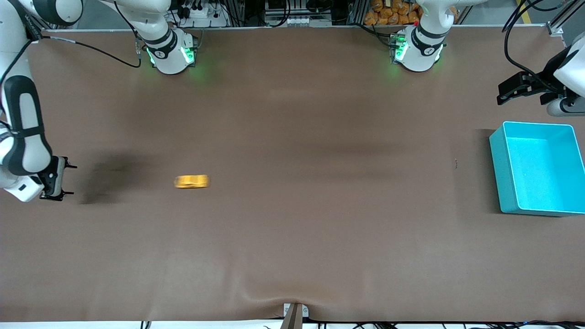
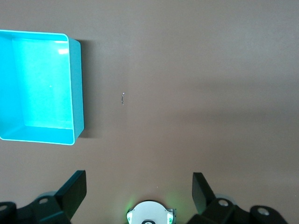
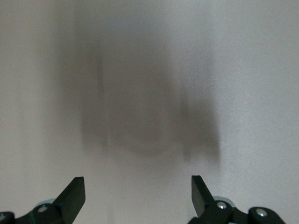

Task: Wind and store yellow beetle car

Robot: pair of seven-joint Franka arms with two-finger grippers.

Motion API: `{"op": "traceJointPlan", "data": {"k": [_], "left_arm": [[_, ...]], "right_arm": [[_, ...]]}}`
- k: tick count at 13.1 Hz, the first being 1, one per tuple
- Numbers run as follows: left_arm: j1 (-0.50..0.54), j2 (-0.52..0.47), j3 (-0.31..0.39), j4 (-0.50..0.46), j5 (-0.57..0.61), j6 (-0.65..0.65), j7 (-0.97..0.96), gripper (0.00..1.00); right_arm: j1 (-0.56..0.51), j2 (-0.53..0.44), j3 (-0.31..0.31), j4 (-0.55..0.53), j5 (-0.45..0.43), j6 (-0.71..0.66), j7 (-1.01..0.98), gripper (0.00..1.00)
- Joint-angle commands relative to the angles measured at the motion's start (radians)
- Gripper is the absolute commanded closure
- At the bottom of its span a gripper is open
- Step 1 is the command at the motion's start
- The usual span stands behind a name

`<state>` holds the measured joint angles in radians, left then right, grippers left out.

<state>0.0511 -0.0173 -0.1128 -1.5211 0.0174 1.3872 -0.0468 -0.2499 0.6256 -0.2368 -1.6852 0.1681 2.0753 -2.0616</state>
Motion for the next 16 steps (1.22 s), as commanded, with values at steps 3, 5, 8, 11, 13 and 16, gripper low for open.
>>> {"op": "traceJointPlan", "data": {"k": [3,5,8,11,13,16], "left_arm": [[0.001,-0.006,0.013,-0.004,-0.016,0.0,-0.007,0.0],[0.001,-0.004,0.013,-0.004,-0.016,0.0,-0.019,0.0],[0.001,-0.004,0.013,-0.004,-0.017,-0.002,-0.022,0.0],[0.001,-0.004,0.013,-0.011,-0.017,-0.002,-0.024,0.0],[0.001,-0.004,0.013,-0.014,-0.017,-0.002,-0.025,0.0],[0.001,-0.004,0.013,-0.039,-0.011,-0.002,-0.028,0.0]], "right_arm": [[-0.02,-0.052,0.014,0.137,0.025,-0.212,0.148,0.0],[-0.009,-0.081,0.017,0.199,0.027,-0.274,0.228,0.0],[0.021,-0.187,0.017,0.22,0.027,-0.316,0.387,0.0],[0.034,-0.213,0.019,0.309,0.025,-0.392,0.492,0.0],[0.034,-0.213,0.019,0.398,0.022,-0.464,0.59,0.0],[0.058,-0.213,0.019,0.533,0.024,-0.593,0.635,0.0]]}}
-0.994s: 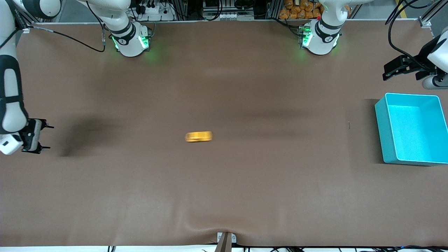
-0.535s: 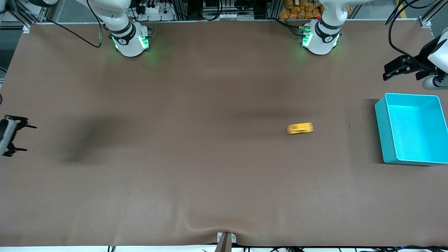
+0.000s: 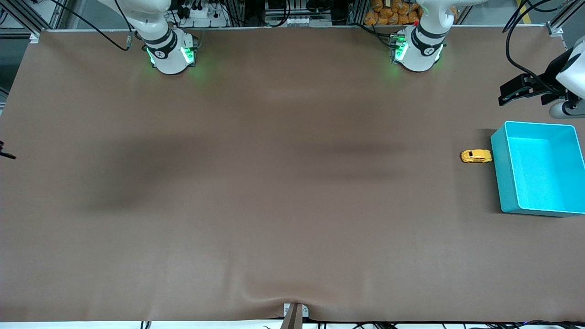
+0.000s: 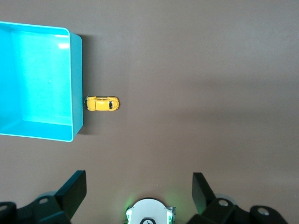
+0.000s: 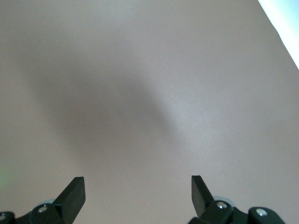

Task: Wind and store yellow beetle car

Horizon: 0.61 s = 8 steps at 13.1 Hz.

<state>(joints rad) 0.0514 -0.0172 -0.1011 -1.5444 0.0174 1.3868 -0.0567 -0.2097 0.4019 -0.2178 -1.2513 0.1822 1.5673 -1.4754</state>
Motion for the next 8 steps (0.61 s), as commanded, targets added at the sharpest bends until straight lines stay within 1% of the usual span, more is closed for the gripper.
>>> {"op": "traceJointPlan", "data": {"k": [1,2,3,5,8], "left_arm": [[0.002,-0.003,0.001,-0.025,-0.01,0.0,-0.034,0.0],[0.004,0.0,0.001,-0.063,-0.008,0.017,-0.11,0.0],[0.004,-0.001,0.001,-0.104,-0.004,0.05,-0.202,0.0],[0.004,-0.007,0.001,-0.202,-0.002,0.138,-0.363,0.0],[0.06,-0.009,0.001,-0.343,0.013,0.298,-0.526,0.0]], "right_arm": [[0.03,0.009,-0.002,0.127,0.025,-0.142,0.152,0.0],[0.056,-0.011,0.0,0.147,0.029,-0.165,0.267,0.0],[0.081,-0.053,0.0,0.144,0.031,-0.162,0.323,0.0],[0.139,-0.09,-0.002,0.142,0.031,-0.164,0.485,0.0],[0.206,-0.161,-0.002,0.13,0.025,-0.164,0.741,0.0]]}}
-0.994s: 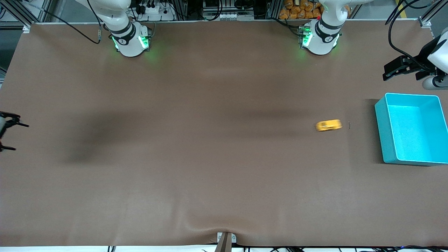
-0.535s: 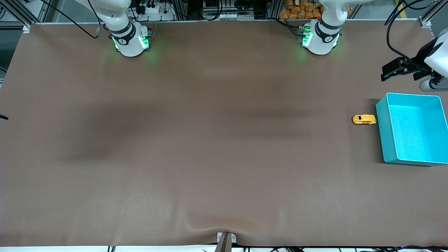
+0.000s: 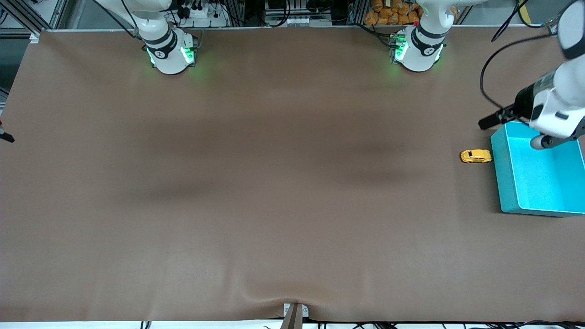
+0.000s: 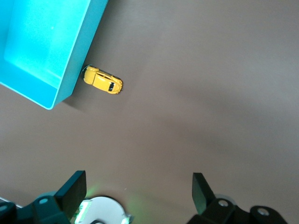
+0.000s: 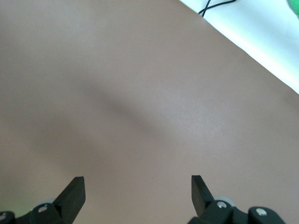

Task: Wind and store yellow beetle car
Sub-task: 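Reach the left gripper down to the yellow car beside the bin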

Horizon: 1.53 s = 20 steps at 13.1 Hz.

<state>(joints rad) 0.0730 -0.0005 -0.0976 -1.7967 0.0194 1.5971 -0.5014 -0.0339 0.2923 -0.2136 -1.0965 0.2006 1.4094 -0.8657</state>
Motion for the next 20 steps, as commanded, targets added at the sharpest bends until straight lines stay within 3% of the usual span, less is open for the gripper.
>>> {"op": "traceJointPlan", "data": {"k": [1,5,7,8,13,16,20], "left_arm": [[0.066,-0.024,-0.002,-0.149,0.011,0.16,-0.142,0.0],[0.14,-0.006,-0.002,-0.344,0.017,0.377,-0.298,0.0],[0.148,0.016,-0.002,-0.394,0.019,0.45,-0.365,0.0],[0.152,0.04,0.001,-0.408,0.021,0.487,-0.417,0.0],[0.231,0.174,-0.002,-0.412,0.047,0.668,-0.66,0.0],[0.269,0.258,-0.002,-0.414,0.068,0.774,-0.661,0.0],[0.272,0.267,-0.002,-0.467,0.14,0.787,-0.66,0.0]], "right_arm": [[0.051,-0.086,-0.004,-0.06,0.006,-0.006,0.219,0.0],[0.117,-0.194,0.002,-0.179,-0.007,-0.009,0.451,0.0],[0.114,-0.246,0.072,-0.245,-0.05,-0.007,0.592,0.0],[0.115,-0.26,0.107,-0.265,-0.076,-0.009,0.673,0.0],[0.121,-0.326,0.122,-0.399,-0.084,0.006,0.737,0.0],[0.124,-0.355,0.122,-0.465,-0.086,0.02,0.833,0.0],[0.13,-0.409,0.114,-0.569,-0.105,0.086,0.837,0.0]]}}
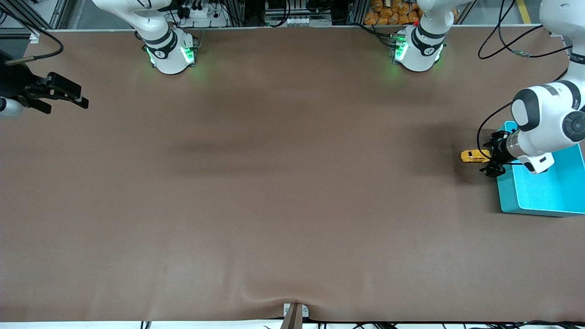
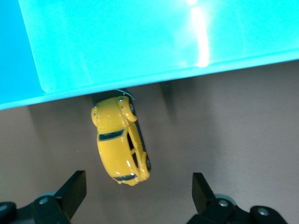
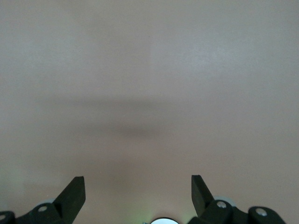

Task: Wind and store yellow beetle car
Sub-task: 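Close the left gripper on the yellow car and lift it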

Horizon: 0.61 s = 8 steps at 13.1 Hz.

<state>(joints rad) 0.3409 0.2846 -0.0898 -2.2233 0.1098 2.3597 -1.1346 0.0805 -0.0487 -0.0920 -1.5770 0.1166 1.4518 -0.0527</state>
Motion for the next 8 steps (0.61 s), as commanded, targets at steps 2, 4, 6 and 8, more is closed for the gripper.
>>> {"op": "traceJointPlan", "data": {"k": [2,4,6,8], "left_arm": [[0.024,-0.018,-0.007,-0.076,0.051,0.073,-0.027,0.0],[0.049,-0.018,-0.01,-0.088,0.051,0.107,-0.027,0.0],[0.076,-0.016,-0.01,-0.091,0.053,0.124,-0.027,0.0],[0.079,-0.016,-0.007,-0.104,0.057,0.144,-0.027,0.0]], "right_arm": [[0.024,-0.068,-0.028,-0.089,-0.047,0.048,0.024,0.0],[0.03,-0.068,-0.035,-0.09,-0.093,0.055,0.024,0.0],[0.041,-0.077,-0.037,-0.124,-0.115,0.094,0.022,0.0],[0.042,-0.089,-0.038,-0.138,-0.115,0.121,0.02,0.0]]}}
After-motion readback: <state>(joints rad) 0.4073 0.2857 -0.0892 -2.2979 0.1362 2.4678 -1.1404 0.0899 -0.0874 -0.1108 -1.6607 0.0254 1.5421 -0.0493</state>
